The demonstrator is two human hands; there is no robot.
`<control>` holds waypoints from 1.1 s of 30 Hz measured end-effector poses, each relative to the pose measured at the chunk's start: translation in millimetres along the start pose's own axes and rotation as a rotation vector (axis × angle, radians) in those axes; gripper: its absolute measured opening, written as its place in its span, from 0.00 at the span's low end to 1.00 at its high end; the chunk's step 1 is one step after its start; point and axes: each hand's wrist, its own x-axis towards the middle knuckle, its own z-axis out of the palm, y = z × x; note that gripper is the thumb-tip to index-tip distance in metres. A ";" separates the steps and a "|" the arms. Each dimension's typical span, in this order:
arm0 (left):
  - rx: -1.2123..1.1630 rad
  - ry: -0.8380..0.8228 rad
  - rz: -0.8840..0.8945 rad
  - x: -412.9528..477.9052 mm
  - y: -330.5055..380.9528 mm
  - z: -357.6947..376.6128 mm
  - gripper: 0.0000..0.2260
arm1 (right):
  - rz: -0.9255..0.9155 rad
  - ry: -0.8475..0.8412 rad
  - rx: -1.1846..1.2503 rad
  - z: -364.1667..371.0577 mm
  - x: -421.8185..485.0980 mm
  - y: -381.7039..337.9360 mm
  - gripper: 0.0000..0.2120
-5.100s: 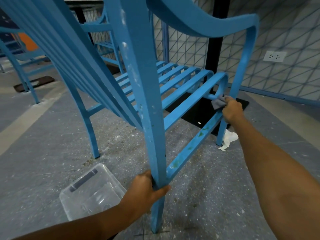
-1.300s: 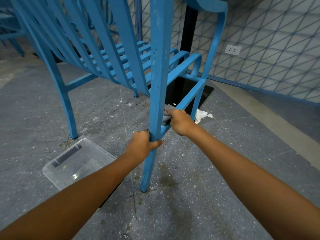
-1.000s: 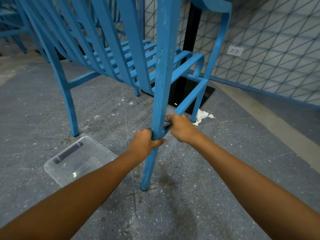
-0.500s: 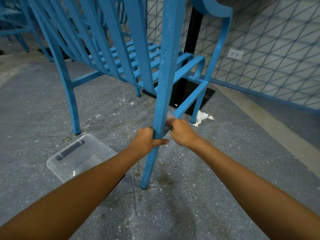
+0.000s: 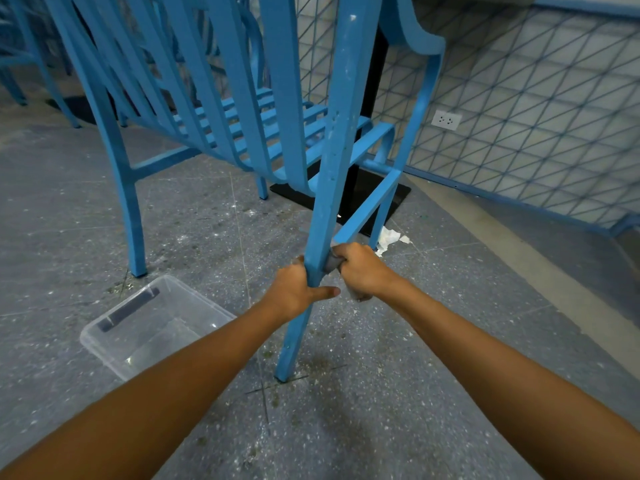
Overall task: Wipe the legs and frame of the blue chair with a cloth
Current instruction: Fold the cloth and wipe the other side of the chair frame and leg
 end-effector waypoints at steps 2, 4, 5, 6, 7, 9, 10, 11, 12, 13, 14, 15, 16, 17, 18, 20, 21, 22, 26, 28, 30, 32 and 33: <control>0.002 -0.018 -0.009 -3.1 -1.5 0.8 0.37 | 0.035 -0.020 -0.011 -2.8 0.7 -1.7 0.17; 0.019 -0.051 -0.038 -8.0 -2.7 2.0 0.44 | 0.071 -0.040 0.017 -6.6 0.6 -2.9 0.15; 0.014 -0.073 -0.056 -10.6 -3.5 3.2 0.49 | 0.091 -0.053 0.064 -8.3 -0.2 -2.5 0.13; 0.010 -0.086 -0.064 -13.5 -4.7 4.4 0.53 | 0.118 -0.075 0.121 -9.9 -1.4 -2.1 0.12; 0.010 -0.083 -0.055 -16.7 -6.0 5.3 0.55 | 0.153 -0.101 0.178 -11.2 -3.4 -1.7 0.11; 0.015 -0.040 -0.005 -23.3 -8.7 5.8 0.56 | 0.232 -0.140 0.273 -13.4 -8.3 -0.5 0.07; 0.013 -0.002 0.035 -27.3 -9.9 5.6 0.55 | 0.268 -0.155 0.321 -14.3 -11.0 -0.3 0.06; 0.008 0.045 0.086 -31.6 -10.8 4.9 0.53 | 0.300 -0.176 0.378 -14.7 -13.8 -0.4 0.06; -0.003 0.099 0.150 -35.9 -11.1 3.5 0.49 | 0.324 -0.204 0.442 -14.8 -17.0 -1.8 0.07; -0.019 0.151 0.222 -40.0 -11.3 1.5 0.44 | 0.335 -0.234 0.507 -14.2 -20.1 -3.5 0.06; -0.042 0.192 0.288 -43.3 -11.0 -0.6 0.39 | 0.334 -0.257 0.562 -13.5 -22.8 -5.4 0.06; -0.077 0.216 0.333 -46.5 -10.5 -2.6 0.33 | 0.324 -0.271 0.606 -12.7 -25.7 -7.7 0.06; -0.122 0.227 0.356 -49.6 -9.3 -4.3 0.29 | 0.311 -0.278 0.641 -12.5 -28.8 -10.8 0.06; -0.167 0.235 0.363 -52.9 -7.4 -5.8 0.27 | 0.297 -0.286 0.679 -13.0 -32.0 -14.0 0.05; -0.205 0.243 0.364 -56.2 -4.9 -7.0 0.26 | 0.284 -0.302 0.730 -13.6 -35.1 -16.6 0.04; -0.233 0.252 0.366 -61.1 -0.4 -8.0 0.24 | 0.258 -0.348 0.870 -14.9 -38.6 -20.2 0.09; -0.235 0.253 0.367 -63.2 0.9 -7.5 0.23 | 0.244 -0.373 0.930 -14.5 -39.7 -21.5 0.14; -0.249 0.259 0.369 -64.7 1.5 -7.4 0.23 | 0.227 -0.392 0.974 -13.8 -40.3 -23.0 0.18; -0.373 0.309 0.377 -68.3 2.1 -14.1 0.24 | 0.134 -0.406 0.965 -12.5 -40.0 -25.8 0.30; -0.373 0.336 0.406 -67.7 6.3 -19.4 0.25 | 0.085 -0.252 0.823 -16.4 -34.1 -26.5 0.28; -0.358 0.372 0.438 -65.6 15.1 -23.7 0.26 | 0.088 0.037 0.778 -21.1 -24.9 -23.6 0.23; -0.389 0.414 0.460 -61.0 25.6 -28.5 0.26 | 0.101 0.271 0.738 -22.3 -13.7 -13.3 0.20; -0.419 0.428 0.462 -57.8 31.1 -31.6 0.26 | 0.096 0.333 0.622 -20.7 -7.8 -6.6 0.17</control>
